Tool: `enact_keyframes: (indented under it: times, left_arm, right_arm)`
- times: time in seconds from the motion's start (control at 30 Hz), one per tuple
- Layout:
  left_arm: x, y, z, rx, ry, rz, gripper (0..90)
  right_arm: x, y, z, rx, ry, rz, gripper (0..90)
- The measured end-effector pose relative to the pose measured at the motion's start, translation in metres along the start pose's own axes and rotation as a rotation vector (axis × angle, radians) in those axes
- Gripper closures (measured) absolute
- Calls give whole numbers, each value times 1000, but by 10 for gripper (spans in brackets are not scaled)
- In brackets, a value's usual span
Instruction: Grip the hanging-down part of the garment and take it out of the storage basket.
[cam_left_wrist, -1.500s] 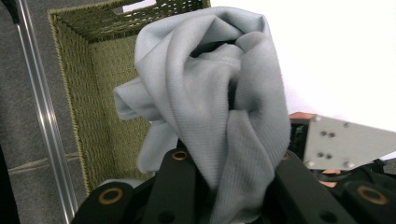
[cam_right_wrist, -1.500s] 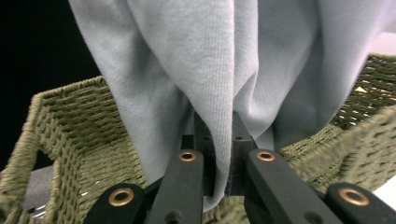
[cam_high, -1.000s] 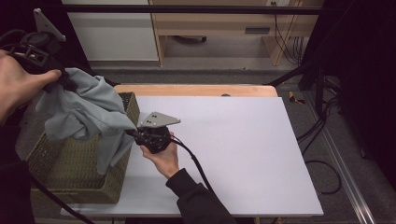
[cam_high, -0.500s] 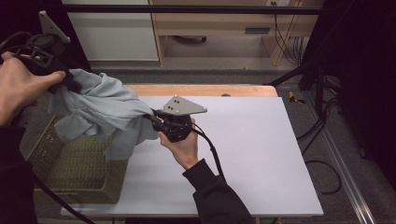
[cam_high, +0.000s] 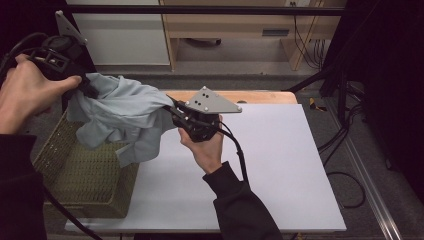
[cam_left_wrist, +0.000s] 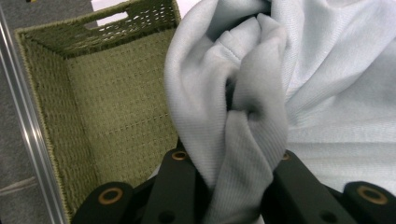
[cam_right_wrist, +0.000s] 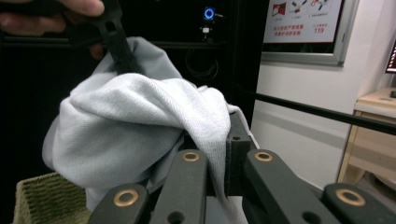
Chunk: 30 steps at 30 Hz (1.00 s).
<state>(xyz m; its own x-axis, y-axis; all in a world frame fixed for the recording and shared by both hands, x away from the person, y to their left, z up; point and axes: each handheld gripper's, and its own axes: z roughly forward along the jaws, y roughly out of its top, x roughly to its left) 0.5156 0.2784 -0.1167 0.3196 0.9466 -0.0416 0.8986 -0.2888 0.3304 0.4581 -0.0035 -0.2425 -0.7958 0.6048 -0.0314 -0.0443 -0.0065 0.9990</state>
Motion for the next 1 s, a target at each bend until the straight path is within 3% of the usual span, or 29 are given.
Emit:
enact_keyframes:
  times: [0.2,0.33,0.73,0.9,1.0]
  left_arm:
    - [-3,1,1,2,9,3,794]
    - [-2,1,4,10,17,1,793]
    - [-2,2,19,35,12,10,794]
    - [-5,4,23,37,17,15,795]
    - [-5,4,25,43,18,21,795]
  right_arm:
    - [-1,0,-1,8,-5,1,887]
    - [-2,-13,1,48,7,8,885]
    - [1,-96,17,243,70,79,873]
    - [9,-125,31,290,106,139,846]
    - [15,-137,40,317,116,141,800]
